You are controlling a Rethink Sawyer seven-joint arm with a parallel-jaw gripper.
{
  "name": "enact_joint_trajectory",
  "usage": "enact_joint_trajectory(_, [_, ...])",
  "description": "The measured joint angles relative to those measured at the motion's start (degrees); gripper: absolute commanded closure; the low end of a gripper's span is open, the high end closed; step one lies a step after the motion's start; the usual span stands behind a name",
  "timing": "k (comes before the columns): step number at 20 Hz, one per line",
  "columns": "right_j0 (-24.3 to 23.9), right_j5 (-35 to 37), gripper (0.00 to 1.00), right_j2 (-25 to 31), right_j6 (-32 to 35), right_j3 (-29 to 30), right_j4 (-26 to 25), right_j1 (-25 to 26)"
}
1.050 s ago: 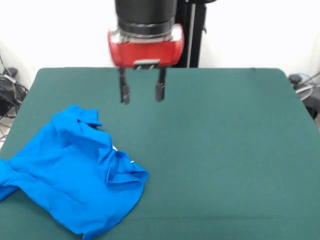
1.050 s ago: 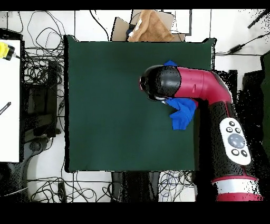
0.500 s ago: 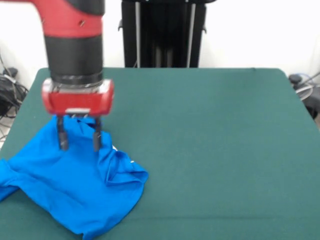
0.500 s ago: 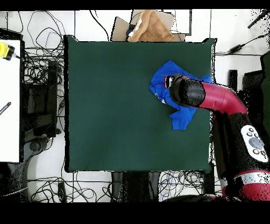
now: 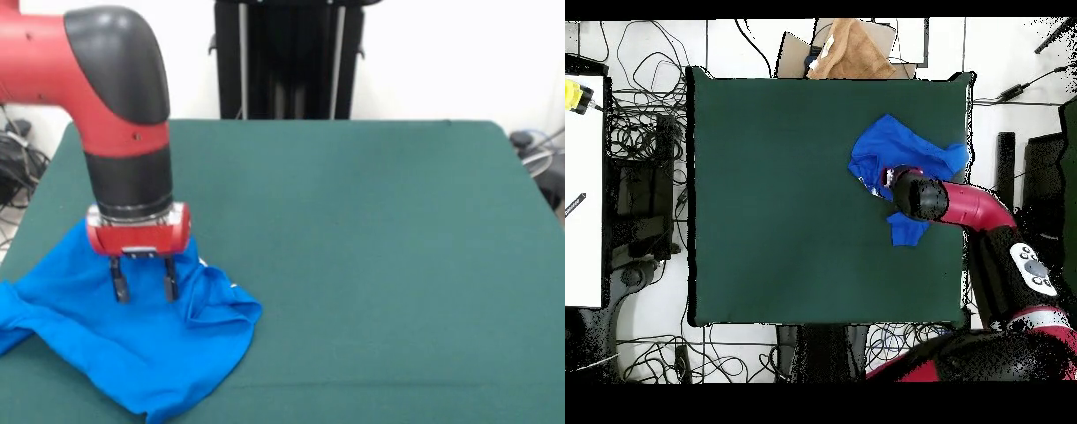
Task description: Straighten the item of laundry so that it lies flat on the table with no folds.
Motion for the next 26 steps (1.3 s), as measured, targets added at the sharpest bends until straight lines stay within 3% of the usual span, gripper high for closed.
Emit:
enact_joint_trajectory(6, [-2.65, -0.19, 0.0, 3.23, -0.04, -0.21, -3.0, 1.82])
enact_joint_trajectory(13, [-1.85, -0.23, 0.0, 2.96, -0.04, -0.18, -4.13, 1.41])
enact_joint_trajectory(26, [5.41, -0.33, 0.0, 2.52, -0.05, 0.17, -4.28, -0.62])
